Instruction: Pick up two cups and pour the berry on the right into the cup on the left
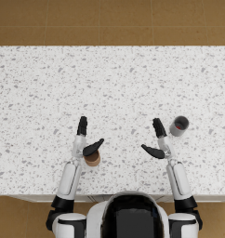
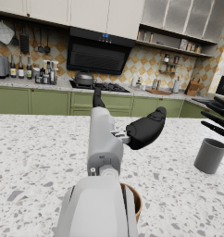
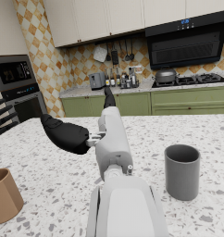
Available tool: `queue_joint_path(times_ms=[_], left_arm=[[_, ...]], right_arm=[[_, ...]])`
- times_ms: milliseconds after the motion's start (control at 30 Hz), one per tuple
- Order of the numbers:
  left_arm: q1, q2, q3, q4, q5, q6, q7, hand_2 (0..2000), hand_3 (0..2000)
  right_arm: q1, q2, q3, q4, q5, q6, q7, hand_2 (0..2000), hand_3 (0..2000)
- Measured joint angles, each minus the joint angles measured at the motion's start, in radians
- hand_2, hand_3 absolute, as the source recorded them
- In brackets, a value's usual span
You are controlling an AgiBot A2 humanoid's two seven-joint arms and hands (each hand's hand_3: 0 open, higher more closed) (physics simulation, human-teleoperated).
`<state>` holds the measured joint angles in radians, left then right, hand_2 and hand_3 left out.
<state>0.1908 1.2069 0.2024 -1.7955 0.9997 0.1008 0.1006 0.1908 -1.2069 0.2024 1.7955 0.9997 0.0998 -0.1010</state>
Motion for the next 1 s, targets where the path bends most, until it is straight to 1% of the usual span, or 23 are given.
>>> queue_joint_path(times_ms=[633,700,800,900,1000], left_arm=[[0.000,0.000,0.000,0.000,0.000,0.000,0.000,0,0],[-0.006,0.003,0.012,0.006,0.000,-0.049,-0.049,0,0],[-0.054,-0.011,-0.008,-0.017,0.000,-0.082,-0.082,0,0],[-0.125,-0.033,-0.041,-0.035,0.093,-0.094,-0.094,0,0],[-0.172,-0.045,-0.065,-0.048,0.188,-0.098,-0.098,0,0]], right_arm=[[0.000,0.000,0.000,0.000,0.000,0.000,0.000,0,0],[-0.003,-0.005,0.014,-0.003,0.000,-0.048,0.049,0,0],[-0.017,-0.008,-0.002,0.012,0.000,-0.081,0.082,0,0],[-0.041,-0.007,-0.053,0.006,0.093,-0.093,0.094,0,0],[-0.045,-0.013,-0.117,-0.008,0.188,-0.097,0.098,0,0]])
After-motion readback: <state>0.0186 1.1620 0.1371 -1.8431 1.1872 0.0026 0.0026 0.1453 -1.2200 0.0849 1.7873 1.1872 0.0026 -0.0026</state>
